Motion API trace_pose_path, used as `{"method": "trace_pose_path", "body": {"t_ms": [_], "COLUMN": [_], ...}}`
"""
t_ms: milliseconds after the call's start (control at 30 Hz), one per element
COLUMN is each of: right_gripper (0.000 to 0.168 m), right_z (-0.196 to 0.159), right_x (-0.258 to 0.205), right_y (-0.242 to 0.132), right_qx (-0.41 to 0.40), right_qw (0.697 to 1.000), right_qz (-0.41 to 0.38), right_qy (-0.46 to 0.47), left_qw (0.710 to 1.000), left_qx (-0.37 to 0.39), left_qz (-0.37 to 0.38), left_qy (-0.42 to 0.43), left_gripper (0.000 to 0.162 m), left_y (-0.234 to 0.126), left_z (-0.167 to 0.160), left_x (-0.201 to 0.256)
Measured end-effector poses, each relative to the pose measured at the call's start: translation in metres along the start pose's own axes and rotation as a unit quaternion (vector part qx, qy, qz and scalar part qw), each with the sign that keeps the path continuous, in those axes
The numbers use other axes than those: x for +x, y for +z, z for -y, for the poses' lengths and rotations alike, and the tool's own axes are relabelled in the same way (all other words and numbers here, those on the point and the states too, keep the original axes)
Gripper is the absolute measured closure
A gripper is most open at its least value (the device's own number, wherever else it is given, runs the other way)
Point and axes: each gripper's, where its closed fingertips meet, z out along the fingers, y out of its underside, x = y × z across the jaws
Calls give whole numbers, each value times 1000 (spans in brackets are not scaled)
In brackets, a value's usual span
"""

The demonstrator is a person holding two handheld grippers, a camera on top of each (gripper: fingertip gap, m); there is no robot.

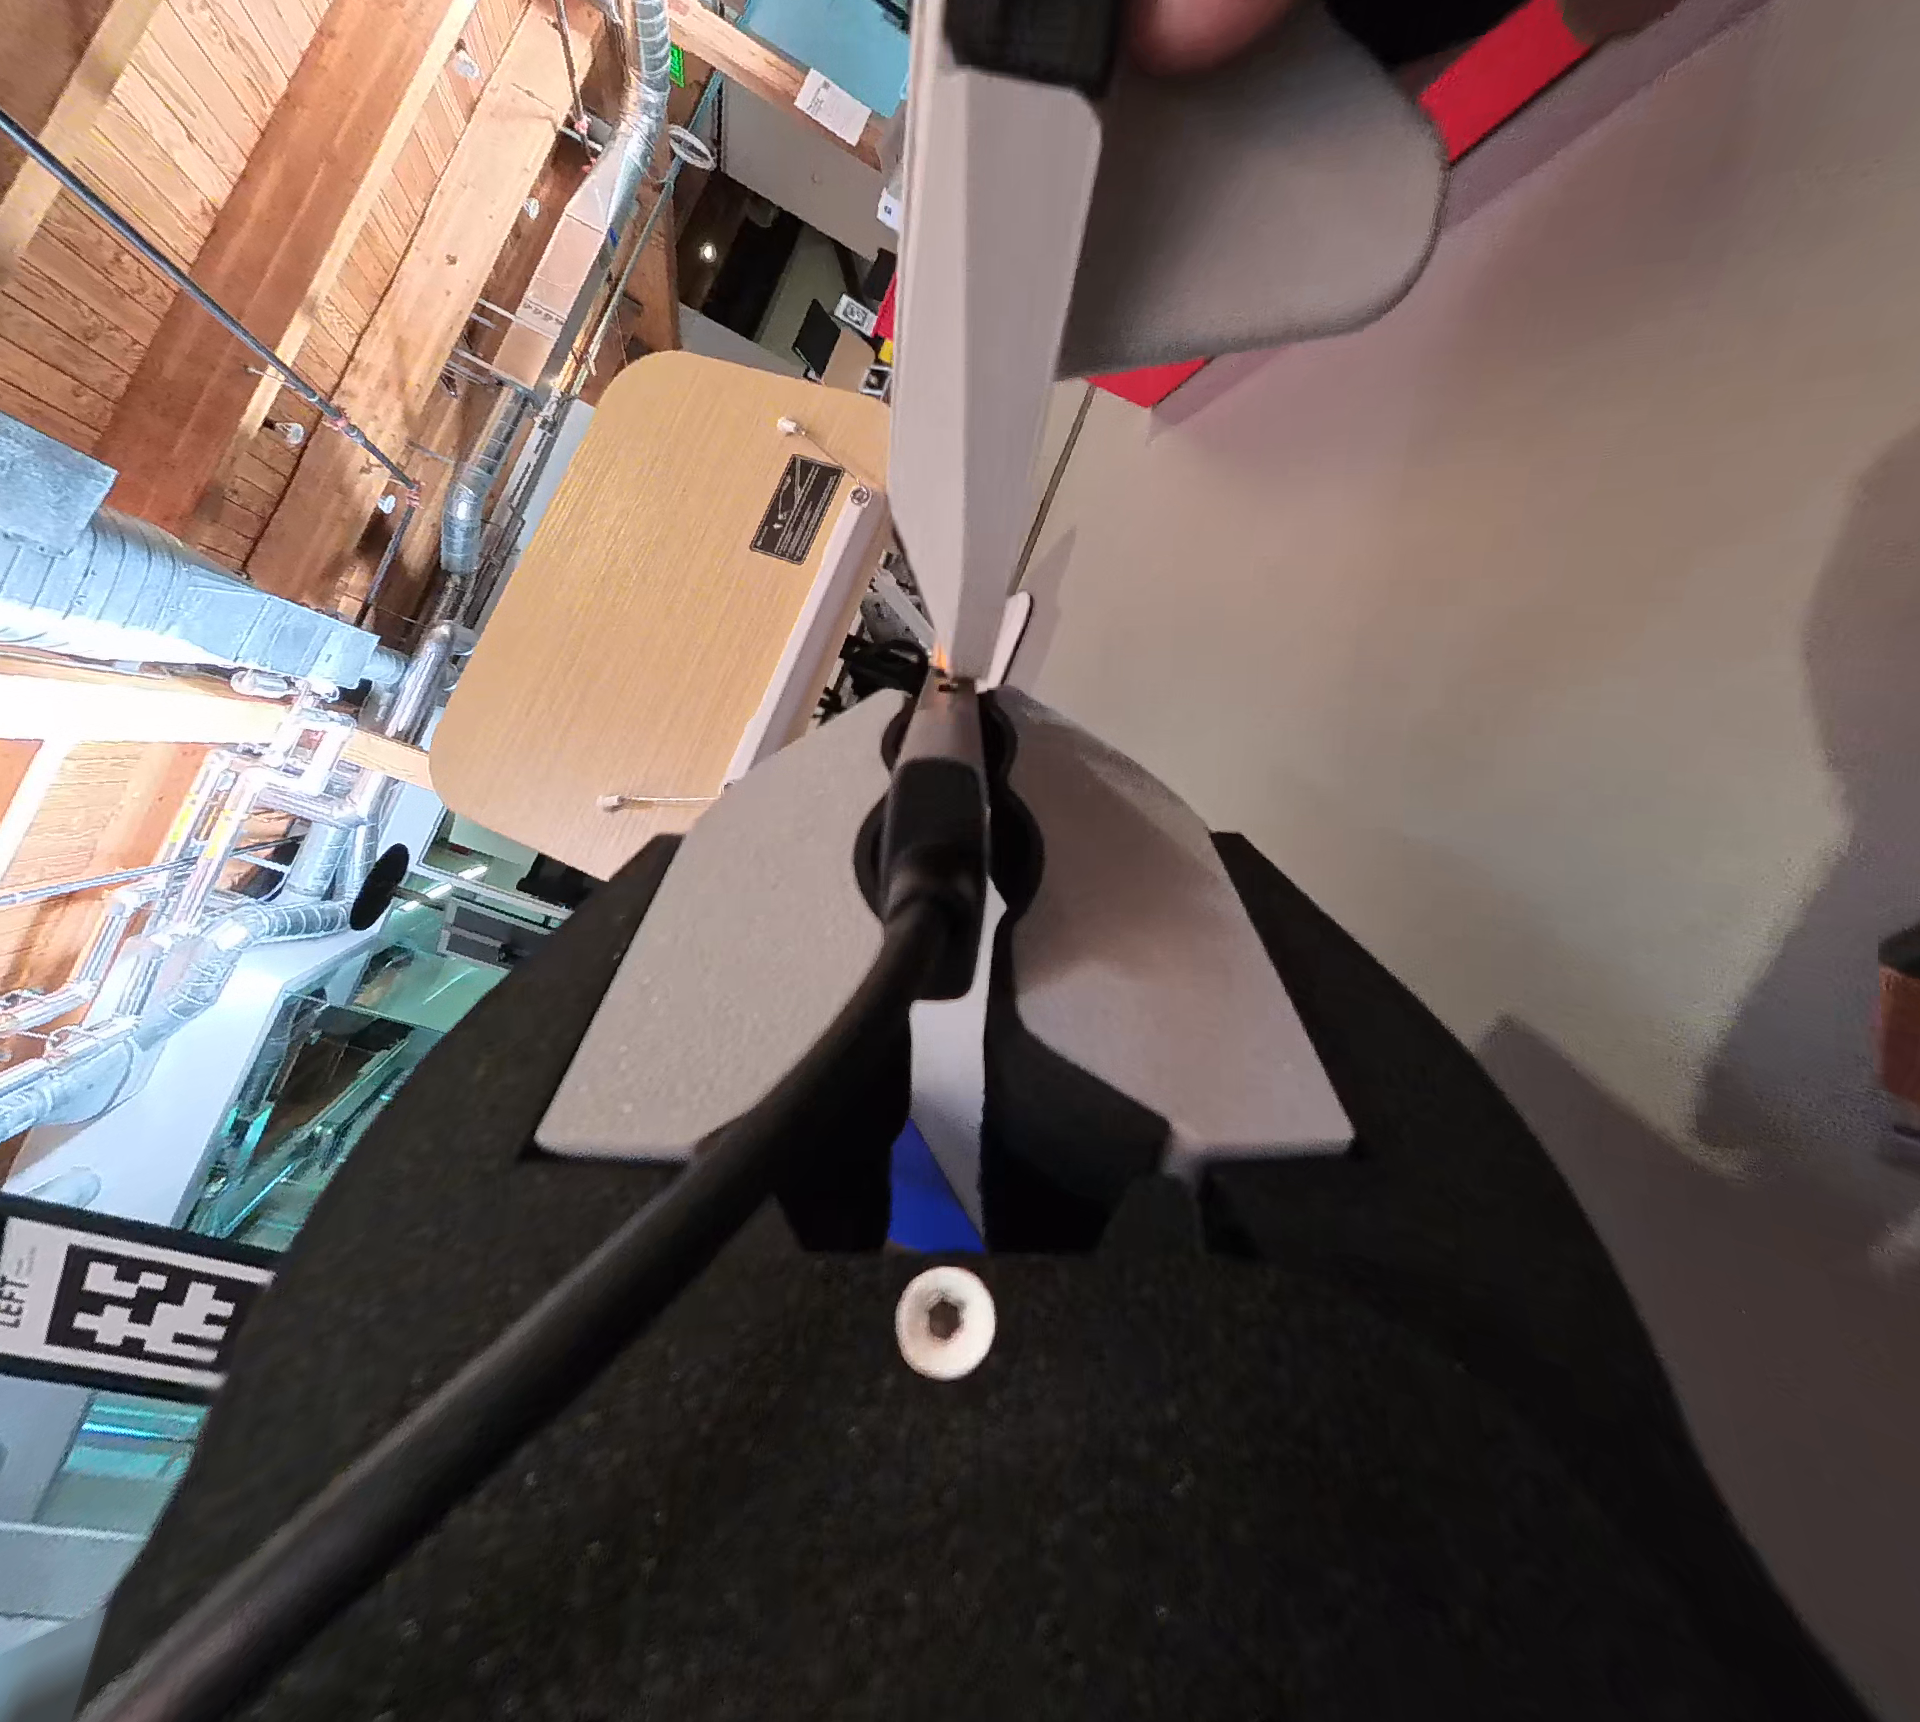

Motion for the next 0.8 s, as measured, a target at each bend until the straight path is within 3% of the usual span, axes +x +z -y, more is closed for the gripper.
{"method": "trace_pose_path", "body": {"t_ms": [267,500,567,600,700,800], "right_gripper": [156,157,157,157,157,157], "right_z": [1,0,10,24,57,87], "right_x": [3,-3,25,42,79,122], "right_y": [-3,-24,-49,-73,-143,-200], "right_qx": [3,-42,-28,0,58,141], "right_qw": [996,992,995,995,996,980], "right_qz": [45,104,66,56,12,-142], "right_qy": [73,50,62,77,69,-2], "left_qw": [999,1000,997,996,998,997], "left_qx": [-31,-5,-79,-77,-16,0], "left_qz": [13,6,18,26,26,-44], "left_qy": [34,23,9,-29,-56,-61], "left_gripper": [151,152,152,152,152,152], "left_y": [1,-1,-2,-7,-12,-3], "left_z": [0,20,-15,-26,18,42], "left_x": [-5,-1,-10,-20,-27,15]}}
